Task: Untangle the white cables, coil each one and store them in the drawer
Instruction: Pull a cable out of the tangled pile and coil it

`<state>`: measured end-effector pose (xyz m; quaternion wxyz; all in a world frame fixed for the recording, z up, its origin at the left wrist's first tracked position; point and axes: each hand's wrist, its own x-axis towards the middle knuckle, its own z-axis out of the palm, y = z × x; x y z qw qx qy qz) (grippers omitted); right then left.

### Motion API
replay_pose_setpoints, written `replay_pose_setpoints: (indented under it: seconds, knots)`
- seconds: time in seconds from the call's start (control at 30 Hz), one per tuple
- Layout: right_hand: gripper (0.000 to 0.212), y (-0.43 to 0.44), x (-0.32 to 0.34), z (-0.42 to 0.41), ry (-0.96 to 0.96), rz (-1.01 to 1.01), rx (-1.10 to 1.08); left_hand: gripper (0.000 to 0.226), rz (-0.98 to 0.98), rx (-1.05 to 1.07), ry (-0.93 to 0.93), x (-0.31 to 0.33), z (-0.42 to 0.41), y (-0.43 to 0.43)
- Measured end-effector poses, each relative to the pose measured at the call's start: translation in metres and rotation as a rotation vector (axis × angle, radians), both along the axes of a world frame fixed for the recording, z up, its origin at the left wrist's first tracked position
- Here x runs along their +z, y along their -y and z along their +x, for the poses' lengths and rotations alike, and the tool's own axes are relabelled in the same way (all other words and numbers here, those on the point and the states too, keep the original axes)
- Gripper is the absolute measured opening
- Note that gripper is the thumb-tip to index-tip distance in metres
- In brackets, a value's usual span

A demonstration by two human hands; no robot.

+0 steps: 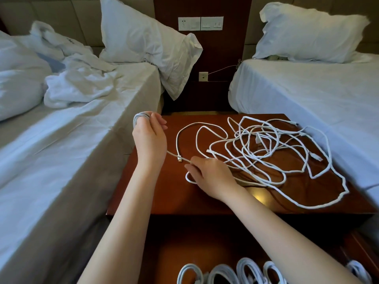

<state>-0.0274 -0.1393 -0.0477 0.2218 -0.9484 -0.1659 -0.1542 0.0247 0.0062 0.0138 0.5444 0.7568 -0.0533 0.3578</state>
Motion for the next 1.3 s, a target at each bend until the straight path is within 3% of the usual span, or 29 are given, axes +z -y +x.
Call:
replay_pose_setpoints:
  seconds: [0.17, 0.3, 0.43, 0.7, 0.9, 1.1, 1.3]
  knots:
    - [0.034, 0.026, -0.006, 0.012, 0.129, 0.062, -0.072, 0.028, 0.28, 0.095, -0.137, -0.013, 0.01, -0.019]
    - [0.035, 0.03, -0.008, 0.015, 0.241, 0.15, -0.094, 0.024, 0.591, -0.019, -0.32, -0.024, 0.014, -0.015]
    - [0.042, 0.03, -0.007, 0.014, 0.333, 0.219, -0.111, 0.035, 0.687, -0.165, -0.539, -0.027, 0.012, -0.008]
    - [0.03, 0.034, -0.002, 0.012, 0.353, 0.512, -0.163, 0.061, 0.371, -0.864, -0.824, -0.01, -0.008, 0.012]
    - [0.02, 0.035, 0.001, 0.011, 0.26, 0.606, -0.154, 0.045, 0.272, -1.259, -0.839, -0.002, -0.013, 0.012]
    - [0.03, 0.033, 0.002, 0.014, 0.054, 0.492, -0.175, 0.038, 0.085, -1.448, -0.745, 0.0, -0.014, 0.018]
    - [0.028, 0.029, -0.01, 0.017, 0.163, 0.122, -0.087, 0.038, -0.295, -1.561, -0.683, -0.005, -0.015, 0.032]
